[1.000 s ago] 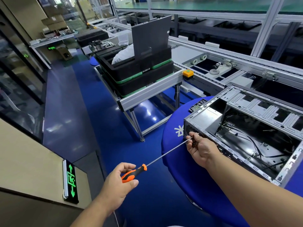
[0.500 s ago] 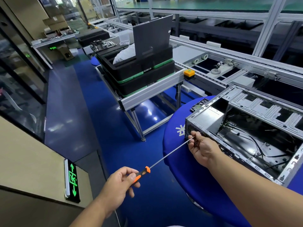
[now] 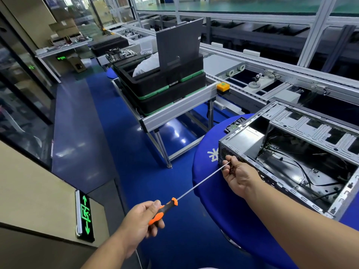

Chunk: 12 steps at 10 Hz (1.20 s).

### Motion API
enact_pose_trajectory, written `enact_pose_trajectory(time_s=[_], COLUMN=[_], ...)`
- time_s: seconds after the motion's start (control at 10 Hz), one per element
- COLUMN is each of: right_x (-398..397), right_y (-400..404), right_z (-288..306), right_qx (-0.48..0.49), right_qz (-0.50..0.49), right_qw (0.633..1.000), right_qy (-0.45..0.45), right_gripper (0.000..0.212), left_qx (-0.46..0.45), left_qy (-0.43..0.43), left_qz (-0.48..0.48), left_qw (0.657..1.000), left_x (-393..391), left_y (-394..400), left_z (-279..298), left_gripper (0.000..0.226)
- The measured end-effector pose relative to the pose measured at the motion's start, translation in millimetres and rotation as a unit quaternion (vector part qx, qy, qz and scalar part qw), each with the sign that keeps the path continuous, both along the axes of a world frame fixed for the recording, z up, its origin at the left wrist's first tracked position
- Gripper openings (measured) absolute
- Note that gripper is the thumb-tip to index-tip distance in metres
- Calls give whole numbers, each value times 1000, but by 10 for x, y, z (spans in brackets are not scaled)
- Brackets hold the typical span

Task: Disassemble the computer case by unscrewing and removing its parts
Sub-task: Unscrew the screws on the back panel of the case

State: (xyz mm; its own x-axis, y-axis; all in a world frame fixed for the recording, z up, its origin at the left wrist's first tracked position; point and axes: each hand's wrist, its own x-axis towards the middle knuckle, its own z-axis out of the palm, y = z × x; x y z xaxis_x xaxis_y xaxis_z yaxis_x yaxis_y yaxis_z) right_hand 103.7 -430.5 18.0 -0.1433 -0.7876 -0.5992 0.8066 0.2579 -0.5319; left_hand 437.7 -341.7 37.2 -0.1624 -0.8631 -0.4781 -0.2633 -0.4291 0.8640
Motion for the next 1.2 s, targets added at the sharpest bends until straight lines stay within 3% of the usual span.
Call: enact_pose_trajectory(time_s=[0.5,0.6,0.8,1.1,1.2], right_x=[19,16,28,37,43], right_y=[-5,-5,-12,-15,-9], right_z=[-5,-4,20,41,51], right_qx=[0,5,8,10,11], right_qz=[-8,-11,-20,-25,-27], right_qw=[1000,1000,1000,1000,1000], right_qy=[-3,-2,-2,-5,-1], right_gripper=[32,32,31,30,31], left_qx=[-19,-23,23,12,-17], left_qy=[-45,-44,-16,23,18], left_qz=[-32,-40,-24,8,-1], left_qw=[998,998,999,1000,1000], left_x=[61,58,85,20,2], left_y=[-40,-41,-57,-34,-34], left_z=[-4,13,-55,-25,-8], left_gripper=[25,46,50,50,37])
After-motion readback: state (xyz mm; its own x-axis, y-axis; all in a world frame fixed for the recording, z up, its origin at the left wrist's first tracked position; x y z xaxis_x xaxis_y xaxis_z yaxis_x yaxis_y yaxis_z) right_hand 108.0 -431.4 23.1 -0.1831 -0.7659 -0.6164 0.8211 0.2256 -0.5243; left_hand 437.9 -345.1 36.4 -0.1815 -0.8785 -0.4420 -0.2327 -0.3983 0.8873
